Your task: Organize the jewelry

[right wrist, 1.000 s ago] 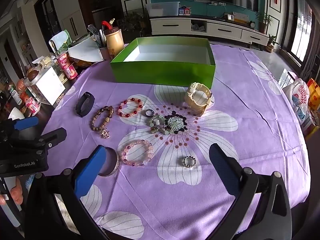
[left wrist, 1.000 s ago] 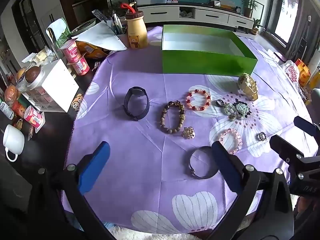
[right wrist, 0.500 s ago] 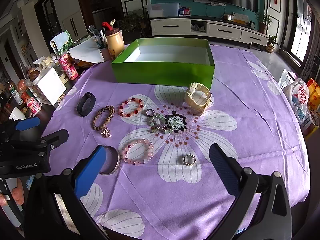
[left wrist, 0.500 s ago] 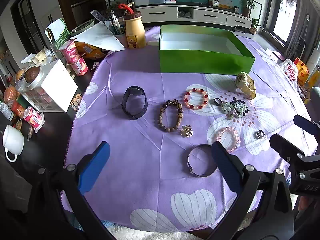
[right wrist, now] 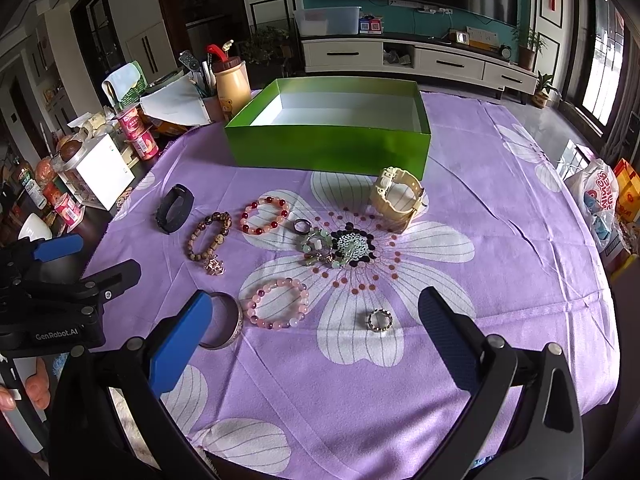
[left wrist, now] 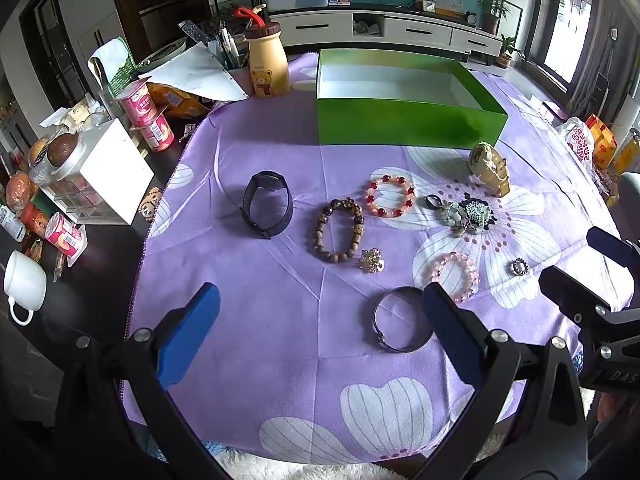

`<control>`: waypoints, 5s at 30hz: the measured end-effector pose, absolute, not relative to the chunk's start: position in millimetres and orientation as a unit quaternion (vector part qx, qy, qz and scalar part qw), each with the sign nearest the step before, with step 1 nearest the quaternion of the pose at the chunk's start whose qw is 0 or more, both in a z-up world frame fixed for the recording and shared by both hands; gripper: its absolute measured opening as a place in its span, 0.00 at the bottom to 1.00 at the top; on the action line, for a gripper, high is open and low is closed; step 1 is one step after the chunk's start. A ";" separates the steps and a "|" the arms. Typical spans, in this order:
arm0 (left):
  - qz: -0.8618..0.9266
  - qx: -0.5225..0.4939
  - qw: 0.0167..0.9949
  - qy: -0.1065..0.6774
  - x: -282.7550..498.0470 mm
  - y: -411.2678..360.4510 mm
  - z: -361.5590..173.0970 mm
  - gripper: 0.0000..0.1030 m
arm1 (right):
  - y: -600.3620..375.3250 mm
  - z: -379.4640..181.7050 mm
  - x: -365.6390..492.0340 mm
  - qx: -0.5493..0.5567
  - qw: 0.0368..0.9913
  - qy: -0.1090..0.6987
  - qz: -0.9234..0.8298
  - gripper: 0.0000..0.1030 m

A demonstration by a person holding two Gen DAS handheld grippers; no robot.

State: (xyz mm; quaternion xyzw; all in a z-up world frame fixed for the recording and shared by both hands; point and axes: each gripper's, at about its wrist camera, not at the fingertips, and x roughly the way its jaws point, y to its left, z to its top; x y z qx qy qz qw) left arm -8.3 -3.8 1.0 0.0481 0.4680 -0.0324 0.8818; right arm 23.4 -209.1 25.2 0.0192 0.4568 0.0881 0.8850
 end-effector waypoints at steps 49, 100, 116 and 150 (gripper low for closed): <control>-0.040 0.055 0.881 0.467 -9.7 -10.0 -0.1 0.98 | -214.4 29.6 21.5 0.025 0.886 0.454 0.086 0.99; -0.158 0.070 0.853 0.493 2.4 -38.4 -89.8 0.03 | -246.9 -67.4 32.2 -0.007 0.890 0.449 0.084 0.20; -0.164 0.028 0.877 0.451 14.3 -25.9 -40.5 0.03 | -254.6 -24.7 36.9 0.014 0.910 0.405 0.089 0.20; -0.106 0.016 0.904 0.414 261.8 -45.3 -3.3 0.03 | -235.6 5.6 245.4 0.026 0.925 0.360 0.121 0.20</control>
